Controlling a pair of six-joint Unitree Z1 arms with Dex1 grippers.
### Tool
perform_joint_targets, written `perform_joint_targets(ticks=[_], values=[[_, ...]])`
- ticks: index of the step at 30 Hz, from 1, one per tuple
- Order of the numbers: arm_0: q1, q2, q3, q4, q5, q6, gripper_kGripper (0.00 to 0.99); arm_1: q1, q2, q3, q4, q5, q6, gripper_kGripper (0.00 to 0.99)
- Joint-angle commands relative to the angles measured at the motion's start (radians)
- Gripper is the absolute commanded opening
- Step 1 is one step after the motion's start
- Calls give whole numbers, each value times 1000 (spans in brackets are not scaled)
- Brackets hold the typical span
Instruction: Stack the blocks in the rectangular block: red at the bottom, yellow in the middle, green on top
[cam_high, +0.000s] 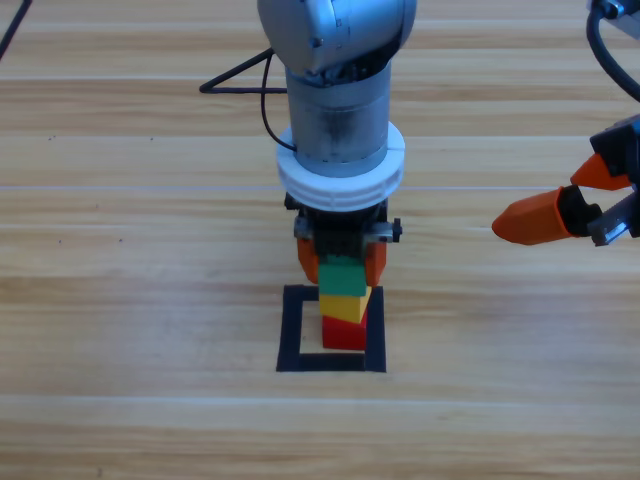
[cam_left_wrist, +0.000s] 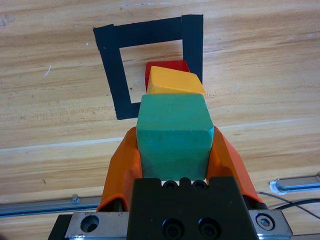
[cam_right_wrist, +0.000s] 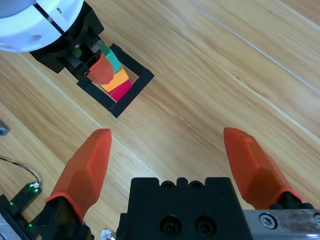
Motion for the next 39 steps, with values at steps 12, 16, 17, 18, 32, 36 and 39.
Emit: perform_joint_targets(ticks=[12, 16, 17, 18, 32, 36, 39], values=[[-24, -4, 0, 8, 6, 1, 990, -23, 55, 24, -1, 6, -11, 988], [-27, -21, 0, 8, 9, 1, 990, -23, 55, 24, 1, 7, -13, 988], [-30, -35, 0, 8, 10, 1, 990, -23, 55, 24, 1, 7, -13, 988], [-39, -64, -8, 8, 18, 1, 990, -23, 55, 23, 1, 7, -13, 988], [-48, -751, 698, -367, 144, 105, 990, -23, 74, 21, 1, 9, -19, 988], [-56, -805, 818, -417, 144, 116, 990, -23, 84, 20, 1, 9, -19, 988], [-68, -808, 841, -434, 154, 119, 990, -23, 91, 18, 1, 9, -20, 988]])
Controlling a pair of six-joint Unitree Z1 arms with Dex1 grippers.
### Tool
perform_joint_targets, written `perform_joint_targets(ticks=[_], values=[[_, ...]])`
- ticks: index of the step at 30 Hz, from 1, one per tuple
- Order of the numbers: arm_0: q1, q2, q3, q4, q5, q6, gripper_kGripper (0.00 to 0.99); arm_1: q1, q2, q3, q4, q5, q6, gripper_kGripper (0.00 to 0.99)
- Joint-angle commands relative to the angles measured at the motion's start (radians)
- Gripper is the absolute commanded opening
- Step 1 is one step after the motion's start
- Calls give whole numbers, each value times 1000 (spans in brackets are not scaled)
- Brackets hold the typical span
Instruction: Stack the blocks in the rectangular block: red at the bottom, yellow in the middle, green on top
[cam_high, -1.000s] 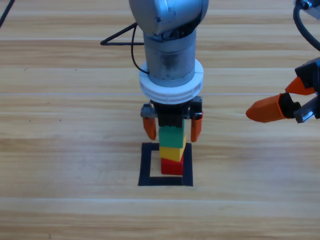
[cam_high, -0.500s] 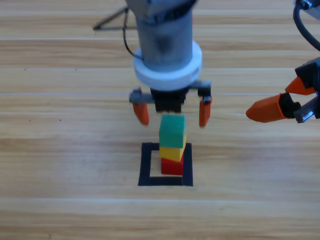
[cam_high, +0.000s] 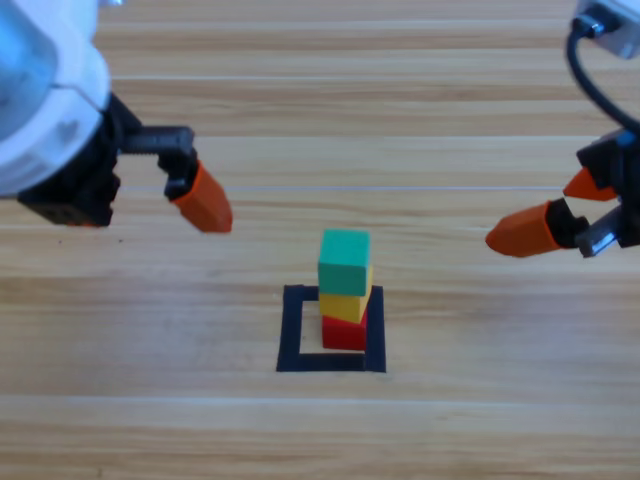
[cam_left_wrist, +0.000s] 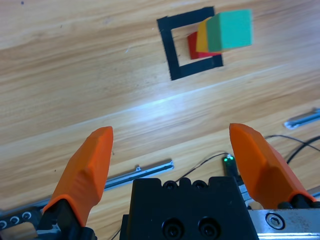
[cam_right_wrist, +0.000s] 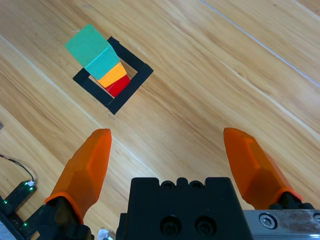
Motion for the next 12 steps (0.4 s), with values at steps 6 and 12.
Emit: perform_joint_targets(ticks=[6, 12], values=[[-36, -40, 45, -54, 23, 20, 990, -23, 65, 15, 1, 38, -20, 986], [-37, -38, 47, -59, 23, 17, 990, -23, 74, 13, 1, 38, -20, 986]])
